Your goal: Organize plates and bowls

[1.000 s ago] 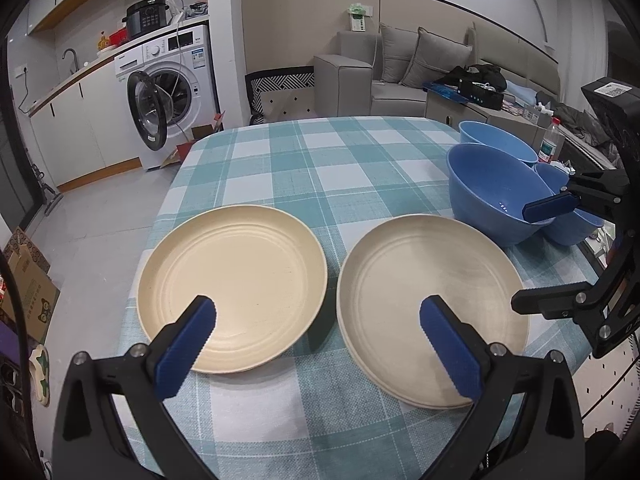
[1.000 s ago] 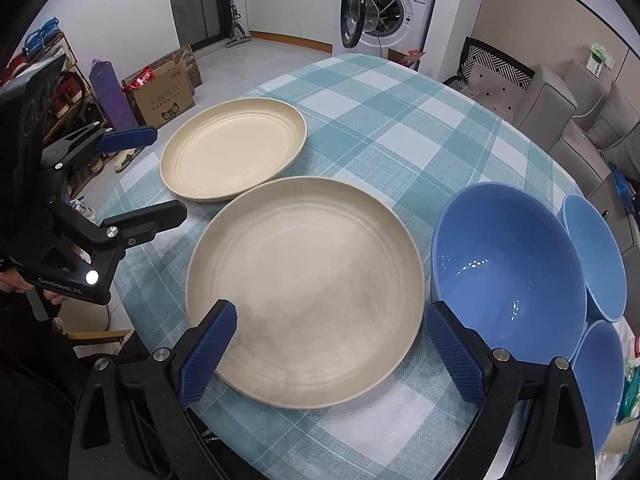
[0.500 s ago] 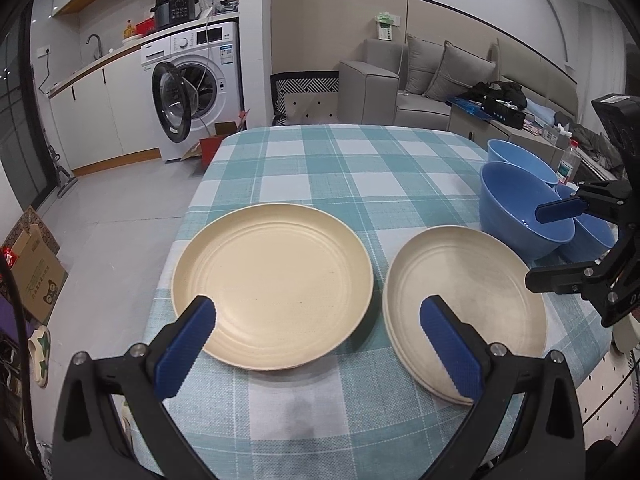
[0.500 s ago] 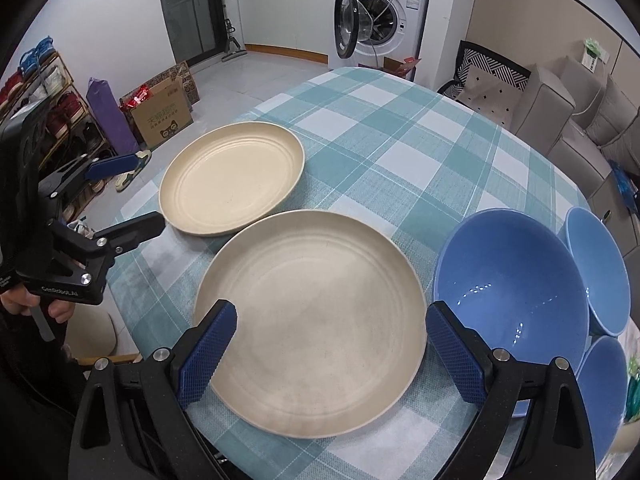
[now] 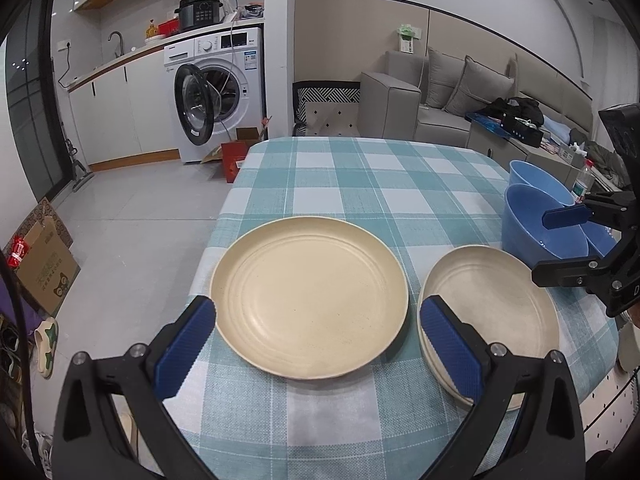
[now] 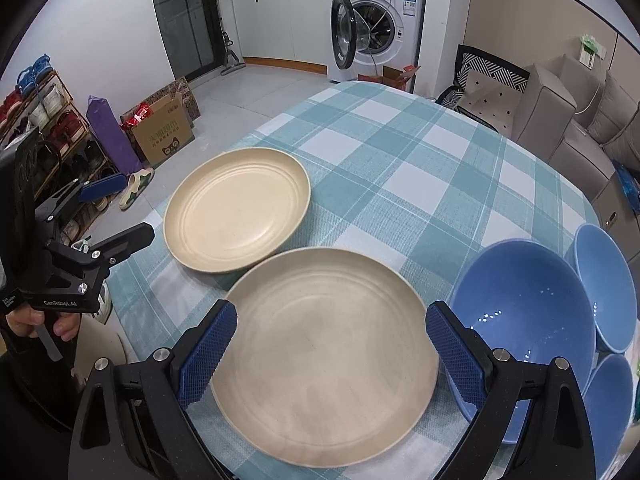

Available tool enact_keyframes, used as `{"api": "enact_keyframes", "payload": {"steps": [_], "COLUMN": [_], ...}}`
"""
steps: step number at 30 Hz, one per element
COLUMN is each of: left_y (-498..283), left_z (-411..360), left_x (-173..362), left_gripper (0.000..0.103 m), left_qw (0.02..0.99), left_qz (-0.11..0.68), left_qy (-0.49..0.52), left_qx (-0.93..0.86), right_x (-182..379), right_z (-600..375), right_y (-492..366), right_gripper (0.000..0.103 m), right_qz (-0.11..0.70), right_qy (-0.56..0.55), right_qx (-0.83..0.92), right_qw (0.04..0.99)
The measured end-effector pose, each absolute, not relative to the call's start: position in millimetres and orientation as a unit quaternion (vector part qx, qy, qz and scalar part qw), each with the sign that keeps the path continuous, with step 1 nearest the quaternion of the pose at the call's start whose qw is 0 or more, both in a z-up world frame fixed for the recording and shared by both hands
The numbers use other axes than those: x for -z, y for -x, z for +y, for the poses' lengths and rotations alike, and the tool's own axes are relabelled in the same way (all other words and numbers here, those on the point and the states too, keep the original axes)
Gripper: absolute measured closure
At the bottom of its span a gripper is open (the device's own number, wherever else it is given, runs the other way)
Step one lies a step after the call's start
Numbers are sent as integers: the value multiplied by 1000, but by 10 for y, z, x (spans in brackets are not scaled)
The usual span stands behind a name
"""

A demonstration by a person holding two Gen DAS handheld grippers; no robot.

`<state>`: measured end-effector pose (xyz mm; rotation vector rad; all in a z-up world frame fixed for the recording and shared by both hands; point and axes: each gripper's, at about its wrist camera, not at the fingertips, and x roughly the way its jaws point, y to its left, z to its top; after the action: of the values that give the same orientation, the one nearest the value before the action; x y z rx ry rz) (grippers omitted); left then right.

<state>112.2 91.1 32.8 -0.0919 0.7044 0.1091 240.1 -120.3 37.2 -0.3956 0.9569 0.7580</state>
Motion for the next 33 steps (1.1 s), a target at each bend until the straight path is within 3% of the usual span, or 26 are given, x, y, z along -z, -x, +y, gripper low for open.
{"api": "enact_keyframes", "payload": {"steps": [33], "left_y": [-1281], "left_z": [1380], "left_x": [-323], "left_gripper": [0], "left_qw": [933], "left_qz": [339], "left_qy": [68], "left_qx": [-100], "right_x": [-336], "right_z": [-435], "right_y": [-2537], "right_gripper": [6], "right_qz": [437], "right_qy": [181], "right_qx": [-370], "right_qw": [799]}}
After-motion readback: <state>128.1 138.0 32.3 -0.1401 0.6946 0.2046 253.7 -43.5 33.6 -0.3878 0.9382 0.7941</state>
